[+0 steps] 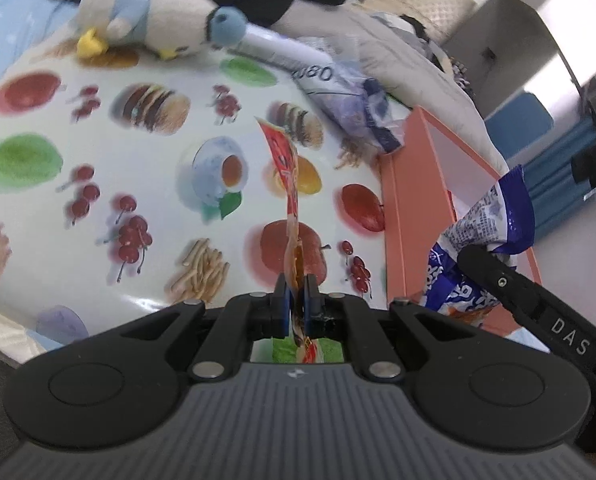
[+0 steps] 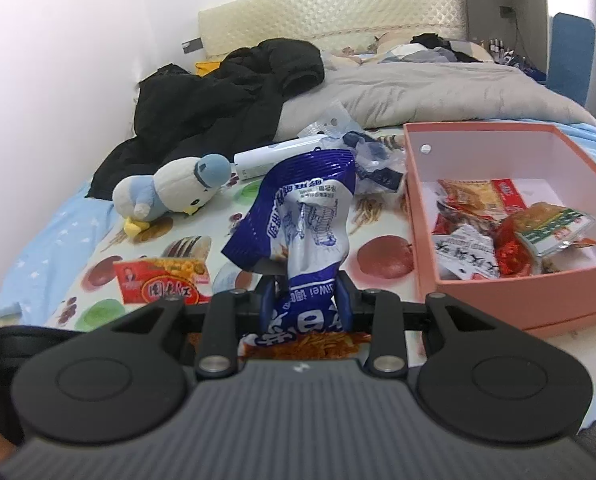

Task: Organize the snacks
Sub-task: 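Carry the strip snack with the left tool while the right tool carries the blue-white wrapper over the pink box, then open both tools to drop the snacks inside the pink box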

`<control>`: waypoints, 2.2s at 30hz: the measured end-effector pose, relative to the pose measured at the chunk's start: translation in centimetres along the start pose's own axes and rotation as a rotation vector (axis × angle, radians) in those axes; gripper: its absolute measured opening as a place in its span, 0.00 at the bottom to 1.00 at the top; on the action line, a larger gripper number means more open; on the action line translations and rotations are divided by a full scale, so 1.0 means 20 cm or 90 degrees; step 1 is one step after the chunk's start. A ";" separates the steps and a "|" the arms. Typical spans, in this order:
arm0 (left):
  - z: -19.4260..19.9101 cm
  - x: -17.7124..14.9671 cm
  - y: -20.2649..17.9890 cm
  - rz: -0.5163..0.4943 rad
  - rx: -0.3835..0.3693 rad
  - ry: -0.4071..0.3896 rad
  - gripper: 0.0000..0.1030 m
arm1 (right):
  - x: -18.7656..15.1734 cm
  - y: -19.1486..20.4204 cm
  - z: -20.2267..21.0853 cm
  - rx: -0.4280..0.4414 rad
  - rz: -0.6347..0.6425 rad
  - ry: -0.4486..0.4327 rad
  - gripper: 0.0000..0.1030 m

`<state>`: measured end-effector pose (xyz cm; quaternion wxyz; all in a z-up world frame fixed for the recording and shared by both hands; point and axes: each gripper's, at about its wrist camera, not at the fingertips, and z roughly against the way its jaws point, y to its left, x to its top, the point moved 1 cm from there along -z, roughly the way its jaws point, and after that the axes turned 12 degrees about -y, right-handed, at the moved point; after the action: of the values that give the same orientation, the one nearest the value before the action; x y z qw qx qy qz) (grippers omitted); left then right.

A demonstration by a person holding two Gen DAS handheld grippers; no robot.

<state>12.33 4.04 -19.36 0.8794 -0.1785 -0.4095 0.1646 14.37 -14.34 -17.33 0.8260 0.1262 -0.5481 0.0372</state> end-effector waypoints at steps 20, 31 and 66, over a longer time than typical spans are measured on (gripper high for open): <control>0.12 -0.08 -0.61 -0.151 -0.085 0.017 0.07 | 0.10 -0.32 0.42 -0.078 -0.043 -0.050 0.34; -0.02 -0.03 -0.96 -0.206 -0.123 0.053 0.07 | 0.18 -0.55 0.50 -0.131 -0.076 -0.062 0.34; -1.07 0.27 -1.39 -0.269 -0.116 0.151 0.07 | 0.28 -1.19 -0.41 -0.169 -0.121 0.049 0.37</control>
<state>36.27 -21.93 -16.14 0.9166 -0.1855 -0.3445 -0.0825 28.64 -35.63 -19.22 0.8554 0.0658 -0.5021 -0.1087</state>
